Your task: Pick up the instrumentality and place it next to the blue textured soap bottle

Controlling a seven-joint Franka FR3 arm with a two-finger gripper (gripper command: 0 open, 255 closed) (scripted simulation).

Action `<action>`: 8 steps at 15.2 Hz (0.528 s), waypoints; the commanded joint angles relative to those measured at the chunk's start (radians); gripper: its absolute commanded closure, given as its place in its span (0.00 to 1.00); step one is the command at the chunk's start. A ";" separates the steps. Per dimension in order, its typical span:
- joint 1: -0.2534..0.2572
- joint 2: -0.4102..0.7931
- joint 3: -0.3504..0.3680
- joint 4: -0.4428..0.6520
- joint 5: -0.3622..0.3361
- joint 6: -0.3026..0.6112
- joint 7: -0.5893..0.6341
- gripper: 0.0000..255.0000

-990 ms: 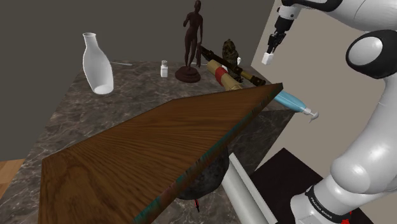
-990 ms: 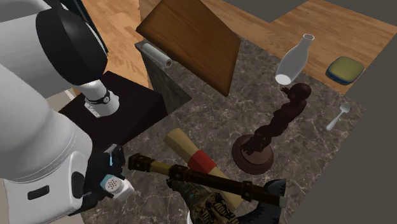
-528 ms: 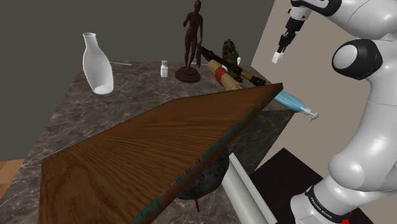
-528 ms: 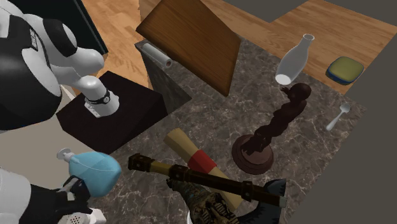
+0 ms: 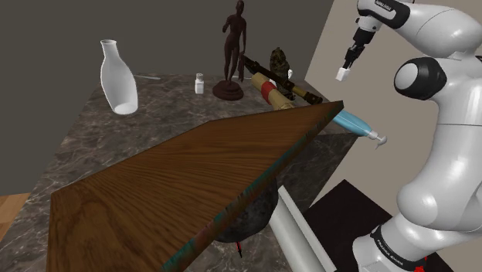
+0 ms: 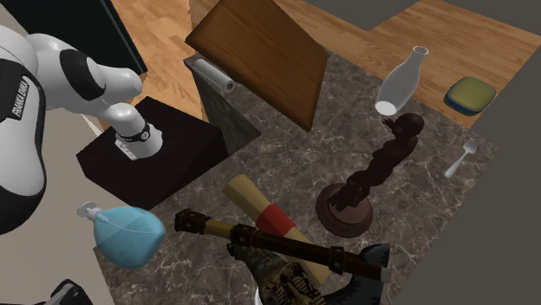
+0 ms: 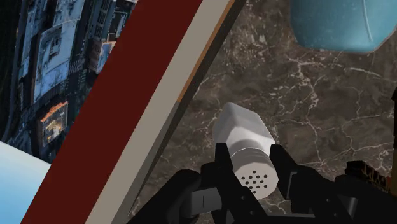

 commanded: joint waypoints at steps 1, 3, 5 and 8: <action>0.005 -0.038 -0.001 -0.091 -0.002 0.055 -0.001 1.00; 0.008 -0.059 -0.002 -0.155 -0.004 0.097 -0.002 1.00; 0.011 -0.076 -0.002 -0.210 -0.005 0.135 -0.002 1.00; 0.014 -0.095 -0.002 -0.282 -0.006 0.188 -0.003 1.00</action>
